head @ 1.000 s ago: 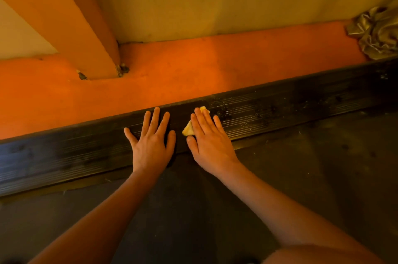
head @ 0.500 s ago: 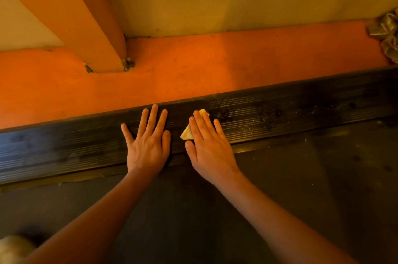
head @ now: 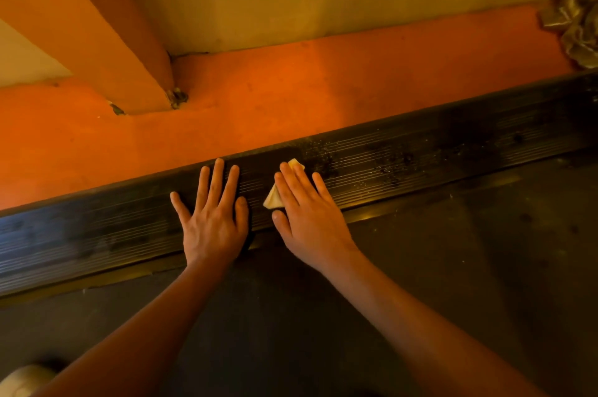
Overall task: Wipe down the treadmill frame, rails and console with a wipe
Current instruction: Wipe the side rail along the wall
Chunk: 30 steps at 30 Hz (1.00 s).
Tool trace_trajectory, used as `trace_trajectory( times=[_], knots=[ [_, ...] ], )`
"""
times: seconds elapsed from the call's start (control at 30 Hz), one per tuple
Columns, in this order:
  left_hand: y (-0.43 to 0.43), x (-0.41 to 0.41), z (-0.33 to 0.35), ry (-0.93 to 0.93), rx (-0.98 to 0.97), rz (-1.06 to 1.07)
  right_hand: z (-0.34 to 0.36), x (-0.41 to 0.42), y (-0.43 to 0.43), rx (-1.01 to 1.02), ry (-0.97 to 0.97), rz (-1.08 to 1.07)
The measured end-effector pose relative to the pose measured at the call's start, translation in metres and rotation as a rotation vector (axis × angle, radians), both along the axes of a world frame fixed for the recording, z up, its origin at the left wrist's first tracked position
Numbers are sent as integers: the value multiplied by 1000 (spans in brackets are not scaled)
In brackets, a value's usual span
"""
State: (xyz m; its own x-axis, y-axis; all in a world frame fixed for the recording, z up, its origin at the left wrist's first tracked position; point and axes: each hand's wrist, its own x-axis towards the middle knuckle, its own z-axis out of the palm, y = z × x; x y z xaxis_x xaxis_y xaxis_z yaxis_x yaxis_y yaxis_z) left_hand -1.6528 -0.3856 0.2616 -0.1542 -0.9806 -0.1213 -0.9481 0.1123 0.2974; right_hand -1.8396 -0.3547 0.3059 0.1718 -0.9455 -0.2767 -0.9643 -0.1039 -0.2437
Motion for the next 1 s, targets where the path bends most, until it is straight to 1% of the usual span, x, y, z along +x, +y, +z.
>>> trace_trajectory(
  times=[0.07,0.17,0.3,0.47,0.57,0.67,0.8,1.0],
  knots=[
    [0,0,-1,-5,-14,0,-2,1,13,11,10,-30],
    [-2,1,-1,-4,-6,-6,-1,4,-14,-41,37,-50],
    [-1,2,-2,-5,-11,-4,1,-1,-42,-39,84,-24],
    [-1,1,-3,-7,-16,13,5,-3,17,-6,-7,-61],
    [1,0,-2,3,-18,19,0,-4,31,21,-6,-79],
    [0,1,-2,12,-11,14,-1,-2,0,-41,17,-81],
    [-1,3,-2,8,-9,2,0,0,-34,-34,41,-78],
    [-2,3,-2,-5,28,-6,-1,0,19,-8,-21,-119]
  ],
)
